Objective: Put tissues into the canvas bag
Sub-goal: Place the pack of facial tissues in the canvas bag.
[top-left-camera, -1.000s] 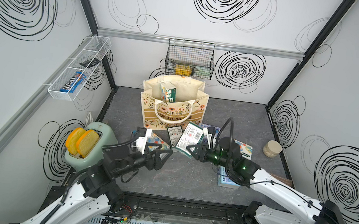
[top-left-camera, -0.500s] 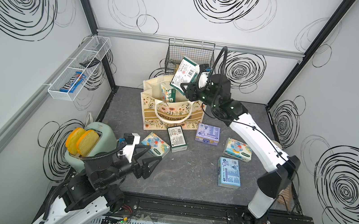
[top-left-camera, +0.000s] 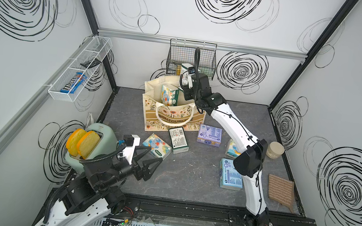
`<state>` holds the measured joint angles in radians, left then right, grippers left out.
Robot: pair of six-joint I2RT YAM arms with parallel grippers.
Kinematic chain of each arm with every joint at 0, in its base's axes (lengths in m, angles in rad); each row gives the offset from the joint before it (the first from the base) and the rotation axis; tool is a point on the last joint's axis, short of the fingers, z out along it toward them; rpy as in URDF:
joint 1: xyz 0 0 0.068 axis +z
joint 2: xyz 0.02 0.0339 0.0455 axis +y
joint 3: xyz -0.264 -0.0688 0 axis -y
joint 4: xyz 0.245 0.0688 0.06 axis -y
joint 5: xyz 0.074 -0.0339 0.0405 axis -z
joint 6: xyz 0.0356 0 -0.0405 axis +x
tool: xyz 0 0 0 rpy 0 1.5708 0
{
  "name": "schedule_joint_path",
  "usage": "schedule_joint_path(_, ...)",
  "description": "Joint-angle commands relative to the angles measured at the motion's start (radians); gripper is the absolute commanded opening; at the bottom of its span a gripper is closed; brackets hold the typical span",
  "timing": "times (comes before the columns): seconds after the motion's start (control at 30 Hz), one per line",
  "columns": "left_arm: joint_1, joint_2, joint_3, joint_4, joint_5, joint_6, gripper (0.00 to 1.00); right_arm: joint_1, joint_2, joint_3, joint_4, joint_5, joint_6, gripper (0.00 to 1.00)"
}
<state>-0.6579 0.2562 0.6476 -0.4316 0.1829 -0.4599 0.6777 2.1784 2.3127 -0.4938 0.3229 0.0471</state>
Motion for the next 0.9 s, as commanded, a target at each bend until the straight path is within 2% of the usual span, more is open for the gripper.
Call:
schedule_joint_path(0.0,0.007,-0.006,-0.008,0.050,0.012,0.009,0.94,-0.017,-0.079,-0.054,0.007,0.108,-0.036,0.52)
schedule_joint_path(0.17,0.008,-0.009,-0.009,0.050,0.008,0.008,0.94,-0.033,-0.155,-0.167,0.053,0.093,-0.026,0.55)
schedule_joint_path(0.23,0.007,-0.009,-0.009,0.050,0.006,0.006,0.94,-0.036,-0.177,-0.200,0.063,0.092,-0.026,0.62)
schedule_joint_path(0.3,0.007,-0.006,-0.009,0.048,0.005,0.006,0.95,-0.038,-0.190,-0.214,0.063,0.098,-0.026,0.77)
schedule_joint_path(0.33,0.007,-0.005,-0.009,0.048,0.005,0.006,0.95,-0.038,-0.195,-0.218,0.063,0.099,-0.026,0.78)
schedule_joint_path(0.67,0.007,0.003,-0.009,0.046,0.003,0.005,0.95,-0.040,-0.322,-0.251,0.052,0.054,0.010,0.78)
schedule_joint_path(0.77,0.007,0.003,-0.010,0.047,0.002,0.004,0.95,-0.038,-0.415,-0.328,0.059,0.026,0.044,0.78)
schedule_joint_path(0.87,0.007,0.006,-0.011,0.048,0.003,0.003,0.95,-0.041,-0.565,-0.503,0.084,-0.017,0.096,0.78)
